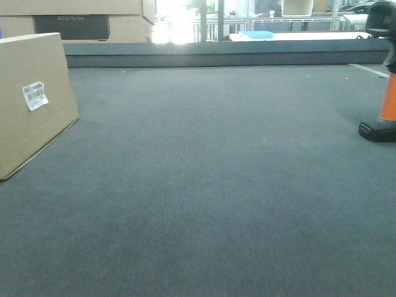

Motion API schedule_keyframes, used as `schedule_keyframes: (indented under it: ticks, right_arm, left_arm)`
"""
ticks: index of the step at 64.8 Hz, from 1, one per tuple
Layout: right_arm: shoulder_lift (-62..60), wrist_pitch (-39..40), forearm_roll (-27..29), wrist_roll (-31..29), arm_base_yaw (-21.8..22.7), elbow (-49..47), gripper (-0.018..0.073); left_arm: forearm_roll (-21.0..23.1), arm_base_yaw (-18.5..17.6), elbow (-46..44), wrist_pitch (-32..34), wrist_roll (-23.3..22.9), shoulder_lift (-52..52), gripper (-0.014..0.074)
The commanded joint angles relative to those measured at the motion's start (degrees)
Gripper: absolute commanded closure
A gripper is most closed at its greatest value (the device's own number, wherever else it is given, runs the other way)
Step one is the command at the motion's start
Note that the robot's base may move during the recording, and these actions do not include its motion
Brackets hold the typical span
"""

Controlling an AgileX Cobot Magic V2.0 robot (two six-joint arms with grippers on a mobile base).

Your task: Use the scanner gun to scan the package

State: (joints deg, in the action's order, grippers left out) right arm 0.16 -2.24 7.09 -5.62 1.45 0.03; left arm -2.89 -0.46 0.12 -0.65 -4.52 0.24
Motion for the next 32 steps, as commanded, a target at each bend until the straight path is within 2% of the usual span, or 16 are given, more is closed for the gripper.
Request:
schedule_keyframes:
  ticks: [1, 32]
  right_arm:
    - [-0.16, 0.72, 0.19, -0.28, 0.12, -0.03, 0.0727]
    - [-0.16, 0.72, 0.19, -0.28, 0.12, -0.03, 0.0727]
  left_arm:
    - [0.11, 0.16, -0.12, 1.15, -0.27, -0.24, 0.0708]
    - [0.11, 0.16, -0.12, 1.15, -0.27, -0.24, 0.0708]
